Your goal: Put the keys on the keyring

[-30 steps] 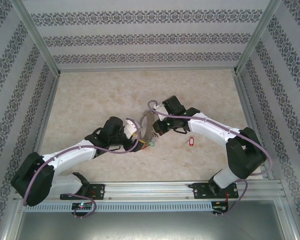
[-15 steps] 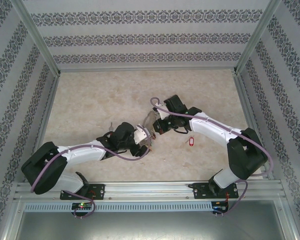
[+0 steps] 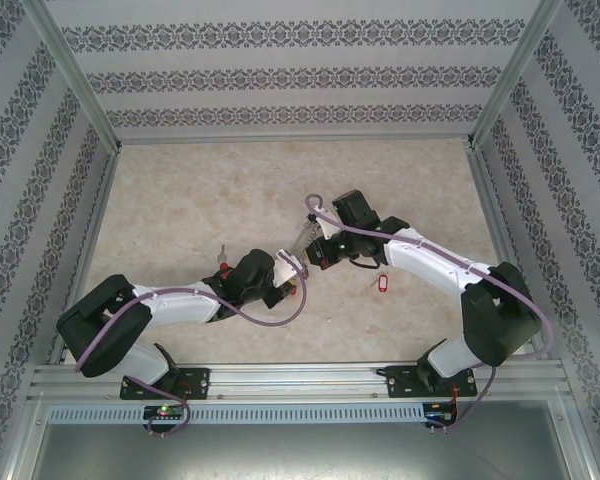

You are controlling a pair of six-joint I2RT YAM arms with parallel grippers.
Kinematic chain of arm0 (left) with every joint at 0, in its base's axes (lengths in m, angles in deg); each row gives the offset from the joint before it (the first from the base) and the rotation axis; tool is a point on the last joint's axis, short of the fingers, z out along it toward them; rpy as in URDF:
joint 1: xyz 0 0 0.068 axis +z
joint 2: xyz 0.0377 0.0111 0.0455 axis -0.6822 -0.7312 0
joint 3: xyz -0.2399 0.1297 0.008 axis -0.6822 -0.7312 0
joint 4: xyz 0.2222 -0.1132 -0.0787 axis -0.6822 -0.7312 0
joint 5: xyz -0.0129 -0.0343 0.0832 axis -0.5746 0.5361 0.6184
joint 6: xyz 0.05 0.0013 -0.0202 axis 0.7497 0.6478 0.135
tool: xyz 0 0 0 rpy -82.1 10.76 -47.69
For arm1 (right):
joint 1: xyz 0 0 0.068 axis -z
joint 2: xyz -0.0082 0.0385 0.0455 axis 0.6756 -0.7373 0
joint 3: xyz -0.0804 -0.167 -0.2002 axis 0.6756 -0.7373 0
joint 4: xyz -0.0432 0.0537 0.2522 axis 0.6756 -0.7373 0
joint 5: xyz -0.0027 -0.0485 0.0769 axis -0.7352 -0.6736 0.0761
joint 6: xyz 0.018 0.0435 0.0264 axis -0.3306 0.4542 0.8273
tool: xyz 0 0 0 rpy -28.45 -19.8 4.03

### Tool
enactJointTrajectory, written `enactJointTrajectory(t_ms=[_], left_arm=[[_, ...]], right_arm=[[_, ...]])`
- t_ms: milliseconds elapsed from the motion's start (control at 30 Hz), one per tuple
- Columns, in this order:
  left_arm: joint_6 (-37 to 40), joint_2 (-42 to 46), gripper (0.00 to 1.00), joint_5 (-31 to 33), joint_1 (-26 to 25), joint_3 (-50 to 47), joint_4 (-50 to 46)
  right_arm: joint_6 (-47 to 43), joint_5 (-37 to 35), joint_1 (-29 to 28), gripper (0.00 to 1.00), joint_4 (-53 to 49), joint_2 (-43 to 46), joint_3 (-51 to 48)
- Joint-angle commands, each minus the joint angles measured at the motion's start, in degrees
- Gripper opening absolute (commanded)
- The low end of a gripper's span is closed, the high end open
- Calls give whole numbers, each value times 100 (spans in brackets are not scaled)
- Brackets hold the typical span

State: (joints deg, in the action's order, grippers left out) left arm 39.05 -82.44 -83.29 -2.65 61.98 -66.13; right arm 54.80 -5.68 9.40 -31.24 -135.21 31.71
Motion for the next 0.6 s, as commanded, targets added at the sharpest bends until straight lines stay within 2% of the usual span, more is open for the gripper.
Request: enactJointTrajectory(t_ms=[0, 133, 233, 567], left_arm=[[168, 15, 19, 235, -21, 57, 122], [263, 178, 6, 281, -12, 97, -57], [397, 326, 0, 349, -12, 128, -270], [794, 582, 0, 278, 35, 498, -1107]], right_arm=[[-363, 297, 75, 0, 1, 186, -39], [-622, 287, 111, 0, -176, 187, -32], [-878, 76, 112, 0, -508, 108, 85], [-1559, -456, -27, 0, -1721, -50, 564]])
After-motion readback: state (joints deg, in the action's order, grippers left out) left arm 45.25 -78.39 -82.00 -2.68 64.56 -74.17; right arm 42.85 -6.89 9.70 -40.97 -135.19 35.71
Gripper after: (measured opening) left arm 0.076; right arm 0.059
